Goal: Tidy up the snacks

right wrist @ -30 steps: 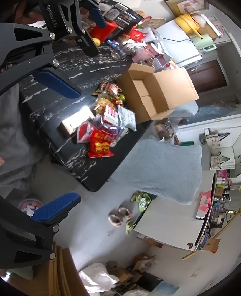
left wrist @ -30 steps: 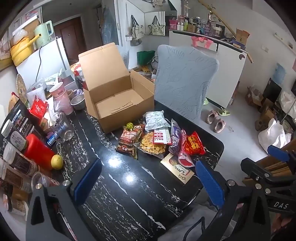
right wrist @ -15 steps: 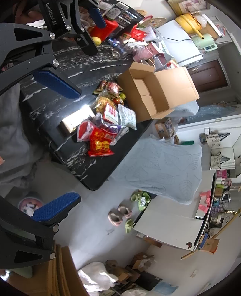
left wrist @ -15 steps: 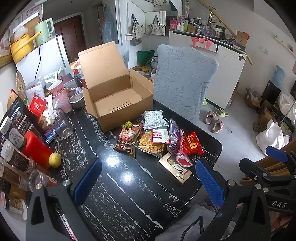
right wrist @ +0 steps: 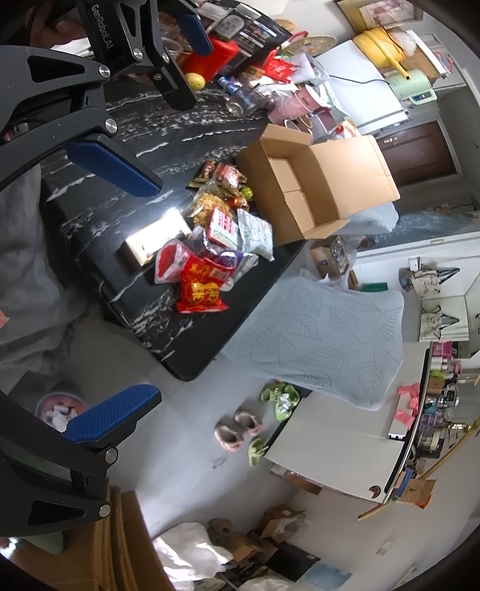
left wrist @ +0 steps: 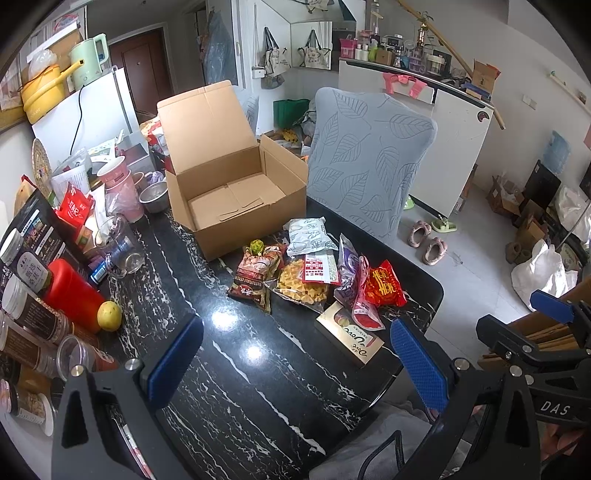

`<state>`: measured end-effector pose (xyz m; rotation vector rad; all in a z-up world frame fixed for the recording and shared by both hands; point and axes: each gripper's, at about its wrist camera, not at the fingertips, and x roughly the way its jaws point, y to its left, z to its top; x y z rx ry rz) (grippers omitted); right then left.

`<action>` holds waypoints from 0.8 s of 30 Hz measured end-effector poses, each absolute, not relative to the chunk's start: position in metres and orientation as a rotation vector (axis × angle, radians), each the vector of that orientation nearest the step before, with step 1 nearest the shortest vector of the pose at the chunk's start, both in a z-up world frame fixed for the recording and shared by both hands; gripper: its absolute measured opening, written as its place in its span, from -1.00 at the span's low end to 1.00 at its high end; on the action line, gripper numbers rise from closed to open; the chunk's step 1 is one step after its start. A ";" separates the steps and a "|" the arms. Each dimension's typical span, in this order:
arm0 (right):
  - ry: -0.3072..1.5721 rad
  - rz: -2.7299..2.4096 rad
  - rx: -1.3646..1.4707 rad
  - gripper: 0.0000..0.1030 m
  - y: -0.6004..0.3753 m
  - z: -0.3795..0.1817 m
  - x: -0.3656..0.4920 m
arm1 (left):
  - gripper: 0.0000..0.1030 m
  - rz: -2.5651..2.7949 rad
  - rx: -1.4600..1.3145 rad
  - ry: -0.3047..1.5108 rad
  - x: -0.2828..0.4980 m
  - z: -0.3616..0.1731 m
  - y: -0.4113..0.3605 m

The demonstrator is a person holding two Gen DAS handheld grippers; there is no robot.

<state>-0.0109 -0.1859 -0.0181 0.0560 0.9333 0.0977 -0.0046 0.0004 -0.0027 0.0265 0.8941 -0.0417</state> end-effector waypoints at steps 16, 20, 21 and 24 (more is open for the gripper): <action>0.933 0.099 0.056 1.00 -0.185 -0.020 -0.012 | 1.00 -0.043 0.028 0.903 -0.007 -0.008 -0.002; 0.934 0.101 0.055 1.00 -0.185 -0.020 -0.012 | 1.00 -0.043 0.028 0.905 -0.007 -0.009 -0.003; 0.935 0.101 0.055 1.00 -0.185 -0.021 -0.012 | 1.00 -0.042 0.029 0.906 -0.006 -0.008 -0.002; 0.935 0.101 0.055 1.00 -0.185 -0.021 -0.012 | 1.00 -0.043 0.028 0.909 -0.008 -0.009 -0.003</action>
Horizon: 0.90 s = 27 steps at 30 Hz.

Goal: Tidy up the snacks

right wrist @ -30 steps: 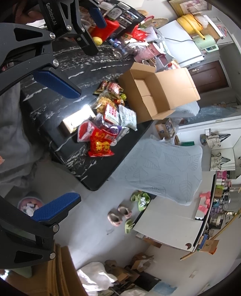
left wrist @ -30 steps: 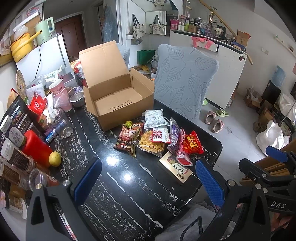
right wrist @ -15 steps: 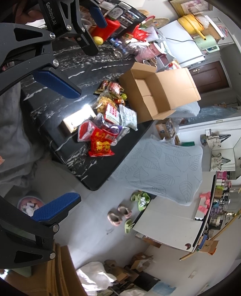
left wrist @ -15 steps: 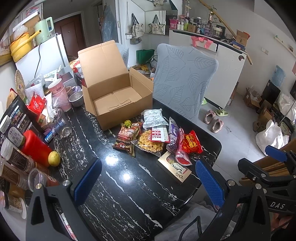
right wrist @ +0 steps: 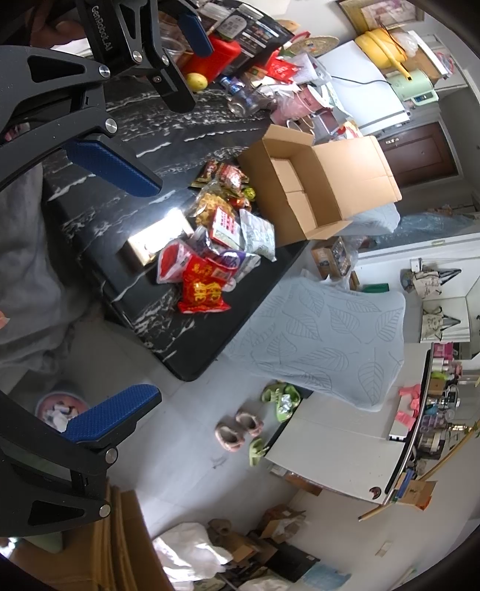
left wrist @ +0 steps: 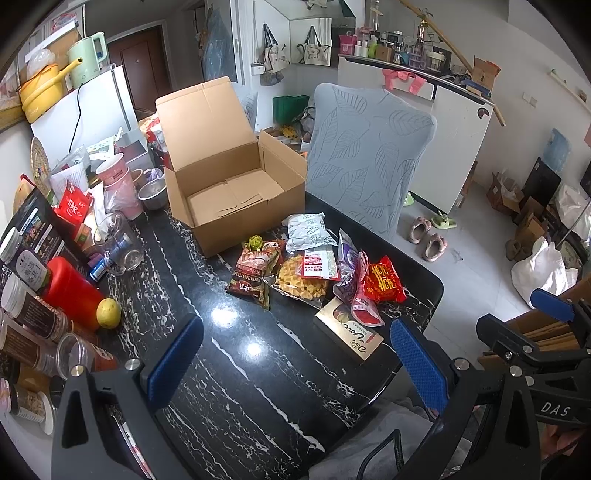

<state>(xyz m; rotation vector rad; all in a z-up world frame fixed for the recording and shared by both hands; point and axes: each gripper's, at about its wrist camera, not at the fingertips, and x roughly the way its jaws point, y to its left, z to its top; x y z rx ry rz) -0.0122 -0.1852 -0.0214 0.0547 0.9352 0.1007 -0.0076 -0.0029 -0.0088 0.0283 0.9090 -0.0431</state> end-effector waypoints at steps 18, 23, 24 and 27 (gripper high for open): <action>0.943 0.105 0.059 1.00 -0.186 -0.024 -0.013 | 1.00 -0.048 0.025 0.918 -0.006 -0.009 -0.004; 0.945 0.106 0.060 1.00 -0.185 -0.025 -0.012 | 1.00 -0.050 0.024 0.921 -0.006 -0.009 -0.004; 0.947 0.107 0.060 1.00 -0.185 -0.026 -0.013 | 1.00 -0.051 0.024 0.924 -0.007 -0.009 -0.004; 0.956 0.111 0.062 1.00 -0.185 -0.031 -0.013 | 1.00 -0.048 0.022 0.934 -0.004 -0.011 -0.004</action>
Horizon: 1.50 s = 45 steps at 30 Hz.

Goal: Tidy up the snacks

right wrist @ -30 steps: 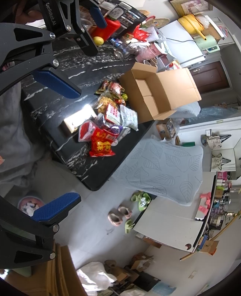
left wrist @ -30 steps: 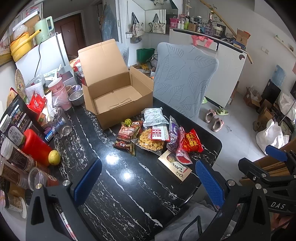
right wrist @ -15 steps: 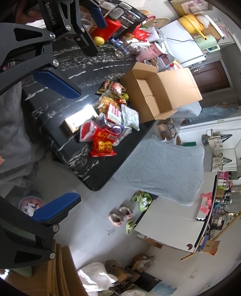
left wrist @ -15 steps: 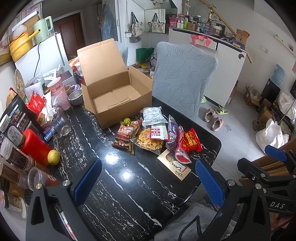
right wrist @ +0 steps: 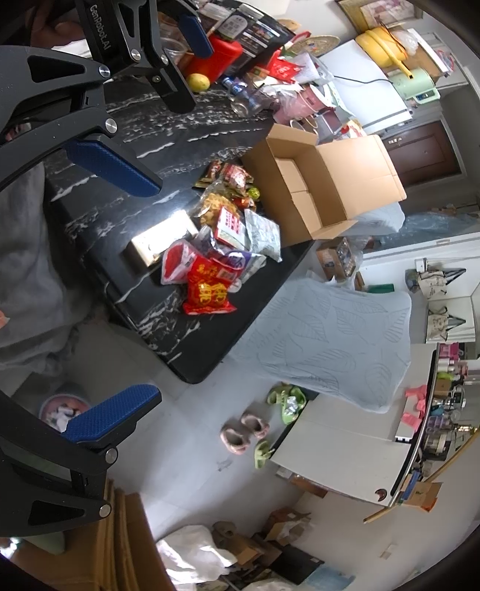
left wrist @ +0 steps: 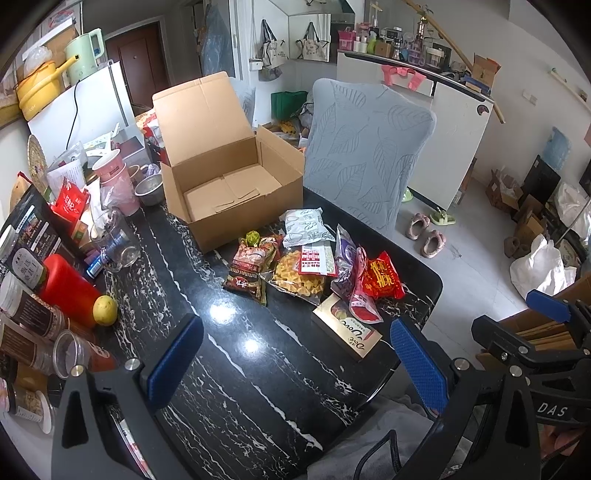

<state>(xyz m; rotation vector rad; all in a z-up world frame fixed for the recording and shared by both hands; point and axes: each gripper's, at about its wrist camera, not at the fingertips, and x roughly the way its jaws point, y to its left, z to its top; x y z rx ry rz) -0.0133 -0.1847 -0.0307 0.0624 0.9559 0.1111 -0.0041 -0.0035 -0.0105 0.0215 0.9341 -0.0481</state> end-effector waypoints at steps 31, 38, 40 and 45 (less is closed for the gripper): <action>1.188 0.060 0.157 1.00 -0.209 -0.111 0.001 | 1.00 -0.184 0.001 1.180 0.056 -0.109 -0.031; 1.209 0.006 0.185 1.00 -0.231 -0.125 0.010 | 1.00 -0.248 -0.025 1.225 0.079 -0.139 -0.059; 1.210 -0.010 0.186 1.00 -0.236 -0.127 0.013 | 1.00 -0.244 -0.014 1.239 0.085 -0.148 -0.067; 1.218 -0.027 0.177 1.00 -0.246 -0.134 0.026 | 1.00 -0.200 0.035 1.280 0.094 -0.169 -0.078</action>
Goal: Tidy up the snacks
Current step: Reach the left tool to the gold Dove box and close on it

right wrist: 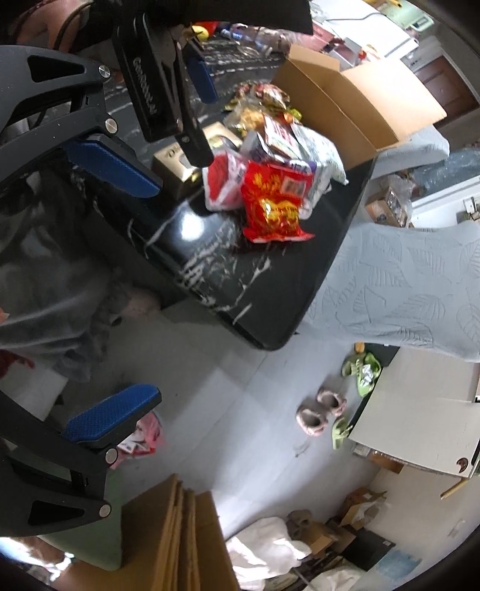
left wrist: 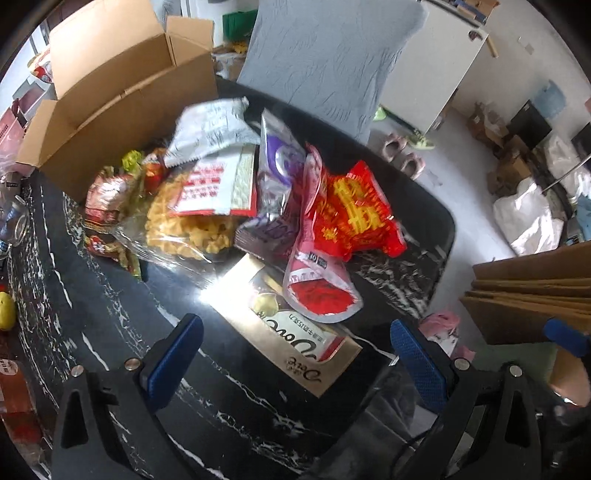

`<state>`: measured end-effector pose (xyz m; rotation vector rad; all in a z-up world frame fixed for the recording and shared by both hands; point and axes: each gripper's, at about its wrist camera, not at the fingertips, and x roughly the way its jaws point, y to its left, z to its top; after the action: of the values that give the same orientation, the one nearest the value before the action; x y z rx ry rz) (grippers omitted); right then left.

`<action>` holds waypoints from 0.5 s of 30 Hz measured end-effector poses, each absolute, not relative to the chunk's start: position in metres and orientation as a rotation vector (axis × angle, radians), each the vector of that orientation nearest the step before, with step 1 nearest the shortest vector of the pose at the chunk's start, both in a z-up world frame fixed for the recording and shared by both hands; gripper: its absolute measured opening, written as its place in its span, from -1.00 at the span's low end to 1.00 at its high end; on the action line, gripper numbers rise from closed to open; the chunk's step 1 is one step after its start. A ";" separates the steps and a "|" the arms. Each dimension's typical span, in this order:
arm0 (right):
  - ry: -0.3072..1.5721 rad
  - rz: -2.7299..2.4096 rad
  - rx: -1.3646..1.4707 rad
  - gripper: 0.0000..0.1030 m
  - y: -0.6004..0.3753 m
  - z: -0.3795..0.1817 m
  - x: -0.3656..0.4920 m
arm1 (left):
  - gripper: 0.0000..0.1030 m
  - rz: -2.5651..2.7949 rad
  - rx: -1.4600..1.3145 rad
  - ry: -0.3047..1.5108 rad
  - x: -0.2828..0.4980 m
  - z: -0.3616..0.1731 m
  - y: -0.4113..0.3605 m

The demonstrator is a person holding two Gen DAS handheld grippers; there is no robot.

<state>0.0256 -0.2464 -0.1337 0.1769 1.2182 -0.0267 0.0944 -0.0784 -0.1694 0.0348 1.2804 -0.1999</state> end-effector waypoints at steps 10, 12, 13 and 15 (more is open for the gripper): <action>1.222 0.010 0.150 1.00 -0.242 -0.140 0.047 | 1.00 -0.123 0.037 1.350 0.091 -0.198 -0.055; 1.221 0.022 0.149 1.00 -0.239 -0.141 0.050 | 1.00 -0.093 0.013 1.370 0.091 -0.201 -0.039; 1.223 0.029 0.150 1.00 -0.237 -0.142 0.052 | 1.00 -0.078 -0.004 1.380 0.091 -0.203 -0.030; 1.229 0.044 0.152 1.00 -0.232 -0.145 0.056 | 1.00 -0.059 -0.027 1.378 0.091 -0.205 -0.013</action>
<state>0.0559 -0.2324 -0.1449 0.1519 1.2285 0.0437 0.0905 -0.0135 -0.2051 -0.0271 1.3778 -0.0587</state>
